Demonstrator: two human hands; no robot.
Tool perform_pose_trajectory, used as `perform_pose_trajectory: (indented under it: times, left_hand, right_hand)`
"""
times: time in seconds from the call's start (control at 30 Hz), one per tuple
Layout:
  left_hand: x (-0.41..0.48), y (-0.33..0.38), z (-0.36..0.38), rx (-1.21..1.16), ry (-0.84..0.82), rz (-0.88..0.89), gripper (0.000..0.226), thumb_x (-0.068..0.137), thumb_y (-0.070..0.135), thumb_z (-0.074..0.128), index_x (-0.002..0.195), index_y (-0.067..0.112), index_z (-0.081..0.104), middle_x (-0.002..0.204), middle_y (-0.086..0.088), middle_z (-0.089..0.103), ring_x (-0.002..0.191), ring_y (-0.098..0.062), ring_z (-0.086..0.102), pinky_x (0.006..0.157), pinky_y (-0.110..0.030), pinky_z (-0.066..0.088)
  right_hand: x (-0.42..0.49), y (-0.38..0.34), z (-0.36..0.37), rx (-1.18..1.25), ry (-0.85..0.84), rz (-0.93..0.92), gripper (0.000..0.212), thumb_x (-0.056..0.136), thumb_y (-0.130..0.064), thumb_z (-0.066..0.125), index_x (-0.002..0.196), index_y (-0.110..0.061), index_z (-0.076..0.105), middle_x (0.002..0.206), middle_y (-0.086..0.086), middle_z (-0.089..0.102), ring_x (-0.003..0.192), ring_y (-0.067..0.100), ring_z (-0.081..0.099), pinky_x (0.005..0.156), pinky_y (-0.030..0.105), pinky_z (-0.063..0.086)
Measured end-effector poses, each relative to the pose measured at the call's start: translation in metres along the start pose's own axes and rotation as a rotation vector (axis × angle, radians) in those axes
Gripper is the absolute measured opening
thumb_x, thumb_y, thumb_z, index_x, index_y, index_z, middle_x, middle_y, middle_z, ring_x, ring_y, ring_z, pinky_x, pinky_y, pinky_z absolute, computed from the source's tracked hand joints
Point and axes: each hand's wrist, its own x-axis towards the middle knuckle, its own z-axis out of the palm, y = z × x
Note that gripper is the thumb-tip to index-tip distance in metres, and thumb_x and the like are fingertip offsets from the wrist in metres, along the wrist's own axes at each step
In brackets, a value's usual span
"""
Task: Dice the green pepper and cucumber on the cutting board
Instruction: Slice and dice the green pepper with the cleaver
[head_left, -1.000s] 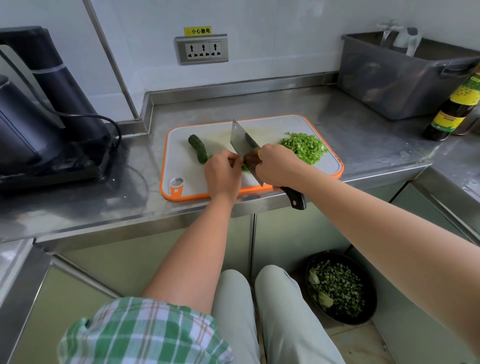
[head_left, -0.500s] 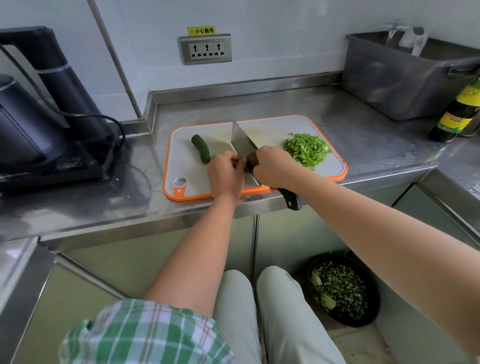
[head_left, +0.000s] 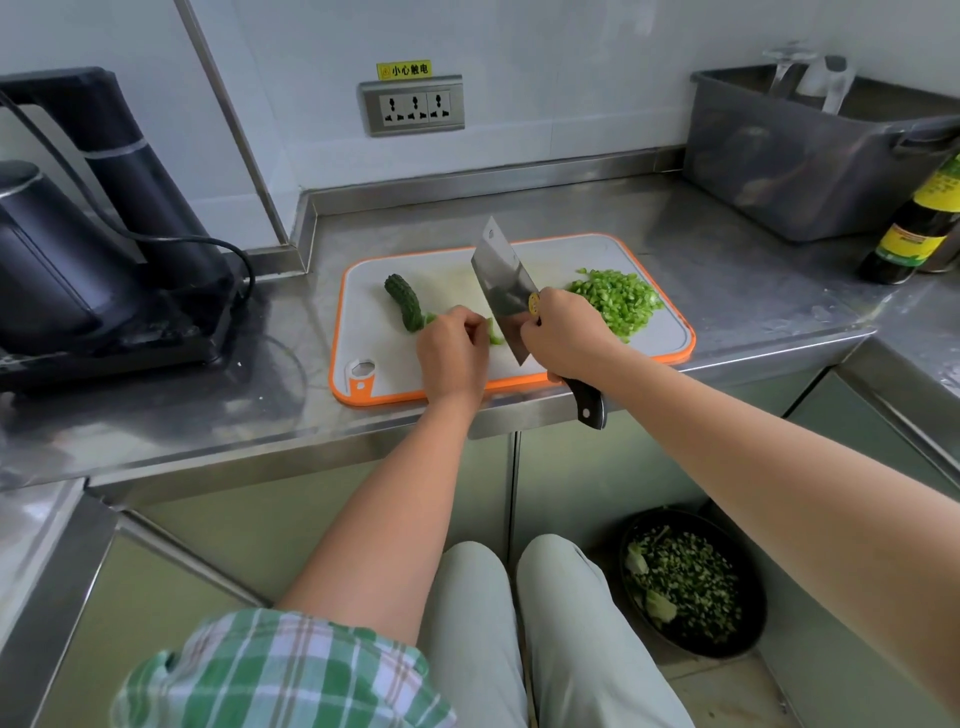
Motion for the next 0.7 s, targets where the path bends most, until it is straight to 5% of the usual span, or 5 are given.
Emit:
perform_pose_trajectory:
  times: [0.4,0.7]
  left_hand:
    - [0.009,0.001,-0.006,0.089,-0.111,0.044,0.024,0.086,0.004,0.054,0.106,0.010,0.065,0.090,-0.008,0.072,0.088,-0.027,0.064,0.079,-0.034,0.048]
    - [0.041,0.010,-0.018,0.329,-0.376,0.368,0.033,0.080,0.011,0.065,0.113,0.015,0.064,0.111,-0.007,0.056,0.098,-0.025,0.057,0.084,-0.030,0.043]
  right_hand:
    - [0.003,0.024,-0.026,0.137,0.046,0.128,0.018,0.093,-0.006,0.039,0.075,-0.009,0.035,0.071,0.009,0.049,0.040,0.019,0.053,0.031,0.015,0.032]
    - [0.011,0.039,-0.030,0.156,0.057,0.184,0.007,0.092,-0.007,0.041,0.086,-0.006,0.041,0.069,0.009,0.048,0.041,0.019,0.053,0.036,0.020,0.035]
